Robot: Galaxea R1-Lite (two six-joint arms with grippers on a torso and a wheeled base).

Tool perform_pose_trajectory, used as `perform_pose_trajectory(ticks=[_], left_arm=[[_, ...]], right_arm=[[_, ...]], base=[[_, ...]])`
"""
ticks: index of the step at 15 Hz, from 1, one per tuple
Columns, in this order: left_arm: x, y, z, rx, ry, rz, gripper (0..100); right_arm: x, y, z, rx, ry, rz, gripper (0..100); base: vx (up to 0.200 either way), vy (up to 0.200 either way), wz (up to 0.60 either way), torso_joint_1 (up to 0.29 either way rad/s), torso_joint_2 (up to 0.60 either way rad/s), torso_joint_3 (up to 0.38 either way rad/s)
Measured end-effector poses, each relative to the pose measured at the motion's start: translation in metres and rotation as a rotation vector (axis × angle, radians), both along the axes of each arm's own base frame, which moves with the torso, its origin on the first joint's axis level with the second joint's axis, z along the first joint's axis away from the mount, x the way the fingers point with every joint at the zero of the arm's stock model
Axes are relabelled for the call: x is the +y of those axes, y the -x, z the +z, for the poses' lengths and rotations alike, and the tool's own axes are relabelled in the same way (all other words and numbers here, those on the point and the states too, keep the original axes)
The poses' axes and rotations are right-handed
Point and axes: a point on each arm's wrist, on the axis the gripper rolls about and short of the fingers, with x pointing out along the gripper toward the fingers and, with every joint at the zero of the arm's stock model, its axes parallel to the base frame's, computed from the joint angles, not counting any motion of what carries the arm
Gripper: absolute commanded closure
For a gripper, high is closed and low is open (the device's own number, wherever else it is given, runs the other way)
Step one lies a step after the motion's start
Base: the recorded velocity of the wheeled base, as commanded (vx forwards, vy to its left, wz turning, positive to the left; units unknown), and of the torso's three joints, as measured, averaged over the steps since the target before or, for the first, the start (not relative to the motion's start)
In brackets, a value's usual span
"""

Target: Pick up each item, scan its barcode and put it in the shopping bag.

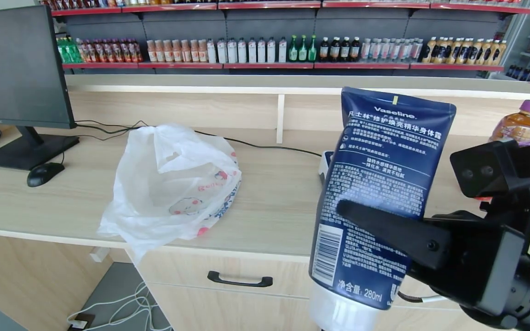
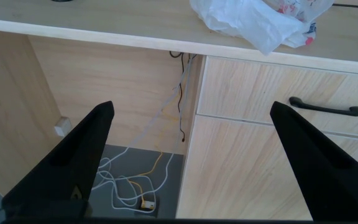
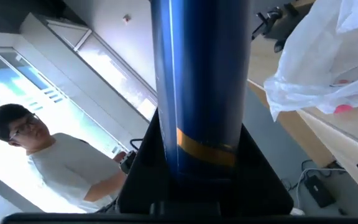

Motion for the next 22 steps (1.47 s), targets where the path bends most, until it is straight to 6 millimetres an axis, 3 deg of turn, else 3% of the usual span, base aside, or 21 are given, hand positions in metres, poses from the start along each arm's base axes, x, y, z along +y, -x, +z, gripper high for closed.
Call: perform_pose_trajectory(ticks=[5, 8, 13, 16, 18, 22], left_arm=[[0.0, 0.0, 0.0, 0.0, 0.0, 0.0, 0], [0.0, 0.0, 0.0, 0.0, 0.0, 0.0, 0], [0.0, 0.0, 0.0, 0.0, 0.0, 0.0, 0], [0.0, 0.0, 0.0, 0.0, 0.0, 0.0, 0], [0.0, 0.0, 0.0, 0.0, 0.0, 0.0, 0], [0.0, 0.0, 0.0, 0.0, 0.0, 0.0, 0]], right_arm=[[-0.018, 0.016, -0.003, 0.064, -0.013, 0.016, 100], [-0.022, 0.011, 0.0, 0.048, -0.022, -0.015, 100], [-0.026, -0.027, 0.016, -0.139, -0.009, -0.181, 100], [-0.025, -0.052, 0.027, -0.43, 0.08, -0.235, 100], [-0.027, -0.073, 0.021, -0.6, 0.173, -0.317, 100], [-0.041, -0.113, 0.005, -0.748, 0.332, -0.542, 100]], base=[[0.0, 0.0, 0.0, 0.0, 0.0, 0.0], [0.0, 0.0, 0.0, 0.0, 0.0, 0.0], [0.0, 0.0, 0.0, 0.0, 0.0, 0.0], [0.0, 0.0, 0.0, 0.0, 0.0, 0.0], [0.0, 0.0, 0.0, 0.0, 0.0, 0.0], [0.0, 0.0, 0.0, 0.0, 0.0, 0.0]])
